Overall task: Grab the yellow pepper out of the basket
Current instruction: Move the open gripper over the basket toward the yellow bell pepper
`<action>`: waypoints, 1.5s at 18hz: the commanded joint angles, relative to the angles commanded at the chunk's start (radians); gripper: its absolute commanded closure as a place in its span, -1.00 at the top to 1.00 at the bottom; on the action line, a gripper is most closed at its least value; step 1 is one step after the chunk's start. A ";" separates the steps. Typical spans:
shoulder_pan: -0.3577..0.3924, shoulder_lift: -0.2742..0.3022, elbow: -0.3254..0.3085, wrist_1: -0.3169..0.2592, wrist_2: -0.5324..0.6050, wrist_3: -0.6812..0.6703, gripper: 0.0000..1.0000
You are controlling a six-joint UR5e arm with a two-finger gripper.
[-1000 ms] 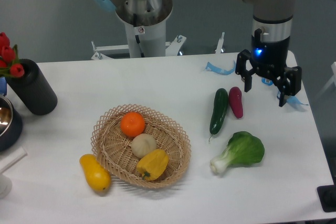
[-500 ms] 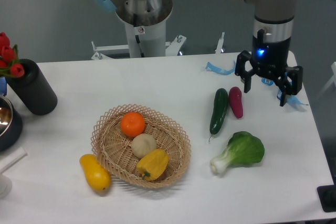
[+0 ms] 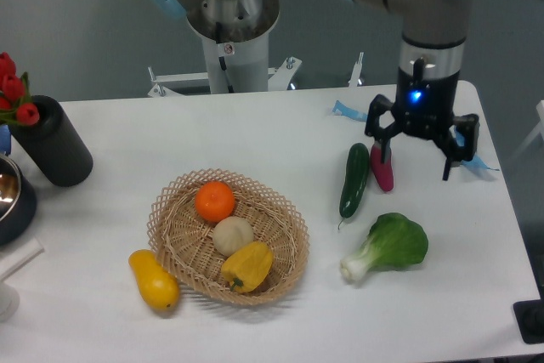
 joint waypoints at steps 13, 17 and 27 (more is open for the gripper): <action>-0.213 -0.107 -0.049 0.020 -0.012 -0.079 1.00; -0.250 -0.141 -0.064 0.020 -0.012 -0.082 1.00; -0.298 -0.221 -0.081 0.055 -0.011 -0.095 1.00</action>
